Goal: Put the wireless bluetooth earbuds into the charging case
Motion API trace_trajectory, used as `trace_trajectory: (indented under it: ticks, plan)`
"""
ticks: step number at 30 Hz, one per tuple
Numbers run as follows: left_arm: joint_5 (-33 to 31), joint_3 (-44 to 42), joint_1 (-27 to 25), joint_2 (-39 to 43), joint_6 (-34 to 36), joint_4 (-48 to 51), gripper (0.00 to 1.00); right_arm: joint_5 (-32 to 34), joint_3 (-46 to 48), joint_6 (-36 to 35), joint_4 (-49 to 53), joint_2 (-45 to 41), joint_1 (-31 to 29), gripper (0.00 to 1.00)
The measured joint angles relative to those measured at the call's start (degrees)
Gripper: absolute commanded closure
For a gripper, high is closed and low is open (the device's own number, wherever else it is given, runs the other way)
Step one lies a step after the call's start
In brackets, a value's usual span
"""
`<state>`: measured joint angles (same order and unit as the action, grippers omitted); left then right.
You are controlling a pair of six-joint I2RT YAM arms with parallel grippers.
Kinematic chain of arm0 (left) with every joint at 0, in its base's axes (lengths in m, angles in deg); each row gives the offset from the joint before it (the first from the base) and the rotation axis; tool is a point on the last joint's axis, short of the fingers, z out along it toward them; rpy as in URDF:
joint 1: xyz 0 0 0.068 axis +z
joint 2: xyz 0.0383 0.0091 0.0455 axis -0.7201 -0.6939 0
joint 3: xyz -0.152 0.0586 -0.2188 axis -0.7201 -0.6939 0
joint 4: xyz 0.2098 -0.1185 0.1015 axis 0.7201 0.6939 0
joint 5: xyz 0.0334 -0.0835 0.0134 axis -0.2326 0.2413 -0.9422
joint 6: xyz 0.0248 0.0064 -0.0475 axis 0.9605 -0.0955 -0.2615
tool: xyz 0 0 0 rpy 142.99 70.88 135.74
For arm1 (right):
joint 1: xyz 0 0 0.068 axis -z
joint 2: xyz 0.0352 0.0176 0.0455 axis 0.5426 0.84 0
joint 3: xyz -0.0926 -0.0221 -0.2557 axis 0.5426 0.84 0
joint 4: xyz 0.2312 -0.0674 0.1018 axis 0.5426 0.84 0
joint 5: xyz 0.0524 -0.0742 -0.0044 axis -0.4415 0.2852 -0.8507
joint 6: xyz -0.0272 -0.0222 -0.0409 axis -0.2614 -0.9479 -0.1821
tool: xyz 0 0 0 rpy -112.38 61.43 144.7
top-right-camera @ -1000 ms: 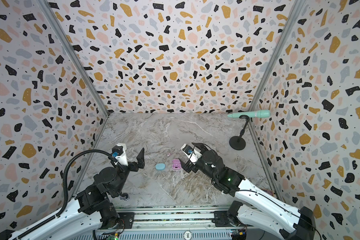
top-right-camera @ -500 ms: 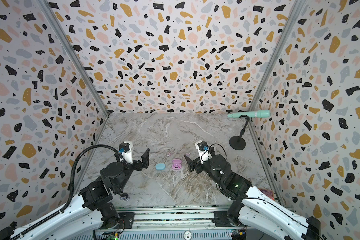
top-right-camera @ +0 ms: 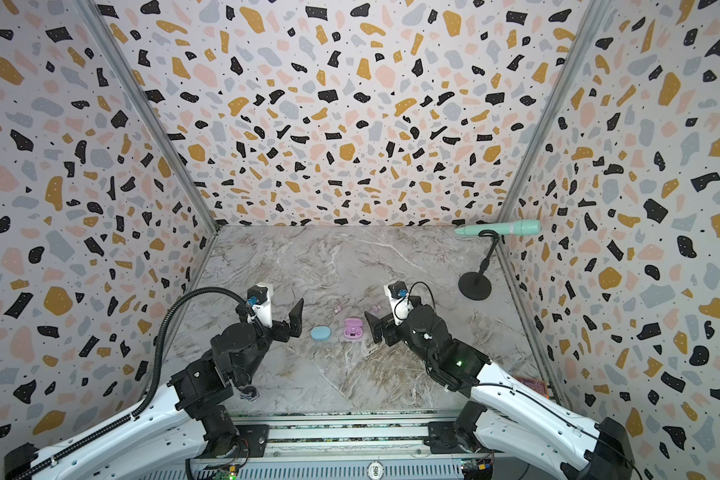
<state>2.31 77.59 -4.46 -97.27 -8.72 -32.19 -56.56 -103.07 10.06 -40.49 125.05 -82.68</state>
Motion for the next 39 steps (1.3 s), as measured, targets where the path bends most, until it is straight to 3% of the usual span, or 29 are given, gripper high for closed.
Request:
trace_trajectory:
  ticks: [10, 17, 28, 39]
  plan:
    - [-1.84, 0.00, 0.00, -4.98, 4.85, 0.00, 0.00, 0.98, -6.64, 3.91, 6.60, 12.17, 3.19, 0.01]
    - [-2.89, 1.68, 0.00, -5.88, 5.14, 2.38, 0.00, -0.85, -11.28, 4.44, 12.00, 20.87, 5.68, 0.07]
    - [-1.57, 3.69, 0.00, -3.23, 1.25, 6.03, 0.00, -4.63, -19.28, 2.10, 13.81, 33.92, 8.28, 0.27]
    - [1.22, 3.69, 0.00, -5.88, 1.09, 7.98, 0.00, -9.60, -24.41, 1.11, 13.75, 44.44, 11.85, 0.44]
